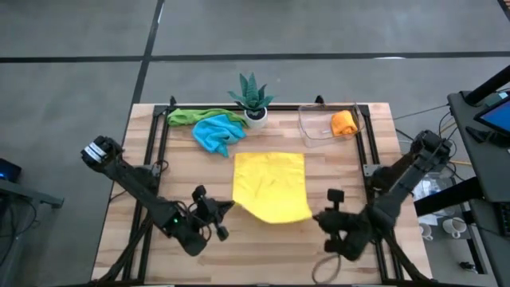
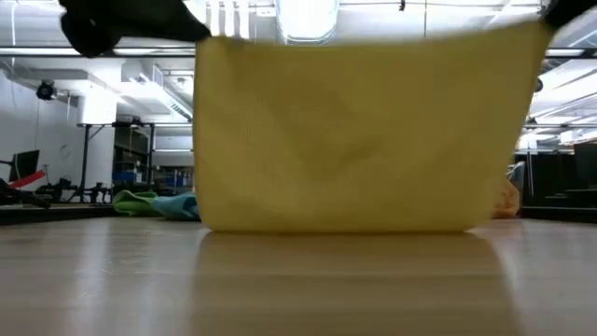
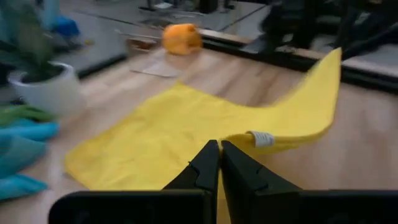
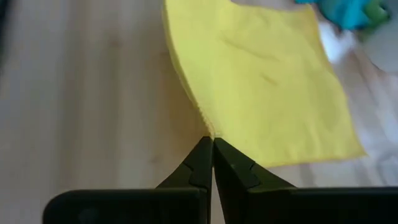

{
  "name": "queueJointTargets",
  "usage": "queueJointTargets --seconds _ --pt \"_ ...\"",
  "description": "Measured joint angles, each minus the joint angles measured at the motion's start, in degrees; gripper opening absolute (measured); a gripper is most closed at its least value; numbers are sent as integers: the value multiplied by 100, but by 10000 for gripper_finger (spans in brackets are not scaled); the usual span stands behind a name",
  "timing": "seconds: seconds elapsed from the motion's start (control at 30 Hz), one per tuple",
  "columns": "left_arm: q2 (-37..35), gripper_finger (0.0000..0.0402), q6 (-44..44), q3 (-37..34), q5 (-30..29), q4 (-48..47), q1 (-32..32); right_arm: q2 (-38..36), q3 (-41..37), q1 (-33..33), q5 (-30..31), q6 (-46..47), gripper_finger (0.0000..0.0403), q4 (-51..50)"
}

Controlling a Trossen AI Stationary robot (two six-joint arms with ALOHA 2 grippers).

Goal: Roll microfiber towels into tight, uniform cylinder then place into a basket
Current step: Fold the yellow microfiber cloth

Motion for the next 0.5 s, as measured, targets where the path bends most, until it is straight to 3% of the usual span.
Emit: queueJointTargets --seconds 0.23,0.5 --pt "230 0 -190 417 330 130 -346 393 649 558 -19 -4 8 18" --pt "269 0 -343 662 807 240 -593 916 1102 647 -334 139 8 -226"
